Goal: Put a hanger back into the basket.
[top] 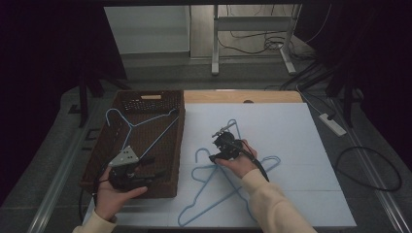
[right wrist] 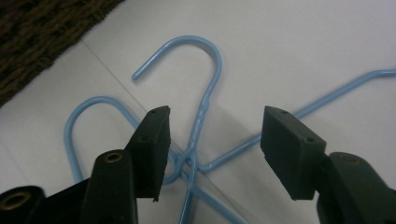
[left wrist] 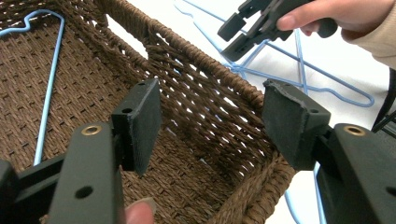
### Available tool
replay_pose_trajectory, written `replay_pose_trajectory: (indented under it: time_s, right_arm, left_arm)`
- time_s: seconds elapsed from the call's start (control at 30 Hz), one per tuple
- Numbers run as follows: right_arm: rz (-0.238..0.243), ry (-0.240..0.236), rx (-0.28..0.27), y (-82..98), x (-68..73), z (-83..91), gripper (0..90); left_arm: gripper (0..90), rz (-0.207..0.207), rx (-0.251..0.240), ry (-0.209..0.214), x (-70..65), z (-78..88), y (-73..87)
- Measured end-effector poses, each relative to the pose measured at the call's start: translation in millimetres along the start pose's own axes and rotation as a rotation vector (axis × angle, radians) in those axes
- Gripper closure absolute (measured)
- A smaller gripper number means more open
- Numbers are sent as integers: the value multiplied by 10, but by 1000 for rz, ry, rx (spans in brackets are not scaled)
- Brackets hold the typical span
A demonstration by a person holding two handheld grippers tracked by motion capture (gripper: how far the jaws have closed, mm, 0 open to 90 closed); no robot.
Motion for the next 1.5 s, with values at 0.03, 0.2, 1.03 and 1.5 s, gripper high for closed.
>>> replay_pose_trajectory:
  time_s: [0.03,0.2,1.03,1.5]
  right_arm:
    - [-4,3,5,-14,10,-25,463]
    - [1,26,37,-61,67,-107,518]
    - [-136,82,57,-112,161,-103,862]
    - [-101,-46,-184,70,62,518,863]
  left_arm:
    - [378,0,0,0,1,-1,1]
    - [378,-2,1,0,4,-1,3]
    - [376,-6,3,6,0,-28,3]
    - [377,-9,0,3,-11,-29,-20]
Point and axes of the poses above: each handheld gripper's, and its own axes: z roughly backward along the jaws, y roughly out of its underside, x roughly to its left, the point moved 1 cm from there along -z, roughly forward along the jaws, and after that the axes turned 11 degrees about -z, right-handed, at the moved point
